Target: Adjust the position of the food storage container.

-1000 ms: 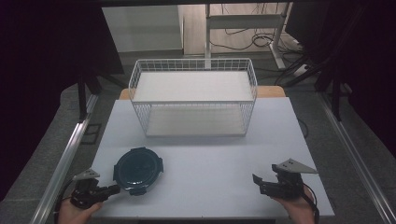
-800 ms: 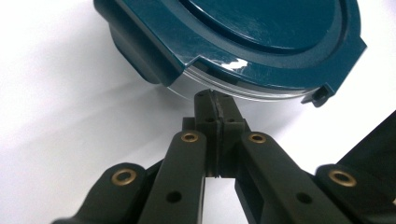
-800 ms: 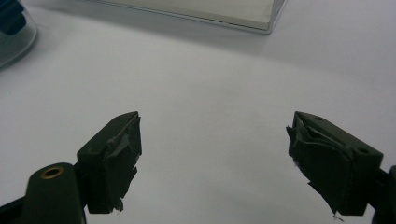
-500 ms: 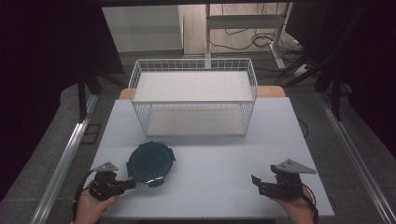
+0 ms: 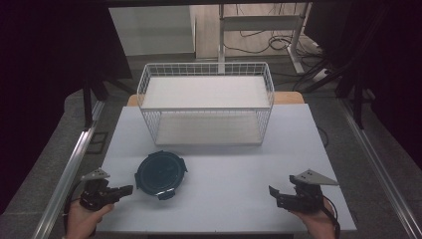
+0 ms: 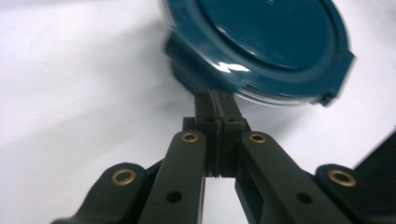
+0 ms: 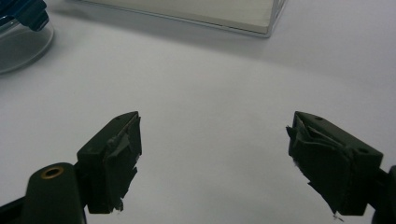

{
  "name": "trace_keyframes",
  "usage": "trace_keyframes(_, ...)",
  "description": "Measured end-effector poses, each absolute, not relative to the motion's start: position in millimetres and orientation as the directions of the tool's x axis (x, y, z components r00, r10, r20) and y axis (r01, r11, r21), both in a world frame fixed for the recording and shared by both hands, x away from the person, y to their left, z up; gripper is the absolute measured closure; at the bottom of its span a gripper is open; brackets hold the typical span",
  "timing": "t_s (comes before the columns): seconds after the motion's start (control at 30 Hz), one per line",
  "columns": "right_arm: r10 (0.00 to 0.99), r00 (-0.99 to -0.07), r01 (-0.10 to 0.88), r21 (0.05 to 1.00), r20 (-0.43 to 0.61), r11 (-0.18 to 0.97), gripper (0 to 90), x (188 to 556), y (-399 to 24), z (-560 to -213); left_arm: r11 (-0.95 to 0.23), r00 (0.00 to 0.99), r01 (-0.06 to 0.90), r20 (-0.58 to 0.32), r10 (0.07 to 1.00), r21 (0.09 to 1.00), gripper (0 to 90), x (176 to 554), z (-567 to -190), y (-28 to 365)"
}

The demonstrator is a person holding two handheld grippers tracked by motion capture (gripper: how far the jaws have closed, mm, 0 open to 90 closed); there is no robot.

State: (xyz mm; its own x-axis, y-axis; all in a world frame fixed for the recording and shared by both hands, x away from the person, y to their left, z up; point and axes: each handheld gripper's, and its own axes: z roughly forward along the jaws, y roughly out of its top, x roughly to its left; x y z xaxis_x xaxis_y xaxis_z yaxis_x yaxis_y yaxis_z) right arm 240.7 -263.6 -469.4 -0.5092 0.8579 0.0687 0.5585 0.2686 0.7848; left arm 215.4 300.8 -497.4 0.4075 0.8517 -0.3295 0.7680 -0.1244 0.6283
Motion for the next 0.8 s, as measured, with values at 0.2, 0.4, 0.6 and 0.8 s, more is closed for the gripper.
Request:
trace_keyframes(0.2,0.859,-0.508,0.56,0.783,0.067,0.271,17.1,240.7,-264.0,-470.0,-0.097,0.365,0.787,-0.332,0.87,0.609,89.7,231.9,-502.6,305.4)
trace_keyframes(0.4,0.86,-0.506,0.561,0.783,0.067,0.269,17.1,241.0,-264.8,-470.2,-0.11,0.359,0.797,-0.32,0.877,0.594,89.6,241.9,-505.7,297.1)
trace_keyframes(0.6,0.86,-0.506,0.561,0.781,0.061,0.275,17.1,241.2,-264.2,-470.7,-0.095,0.339,0.813,-0.335,0.879,0.574,89.6,247.8,-510.8,297.0)
trace_keyframes(0.8,0.861,-0.505,0.562,0.78,0.059,0.276,17.2,241.3,-264.4,-471.0,-0.087,0.321,0.82,-0.328,0.889,0.566,89.7,255.9,-516.1,293.1)
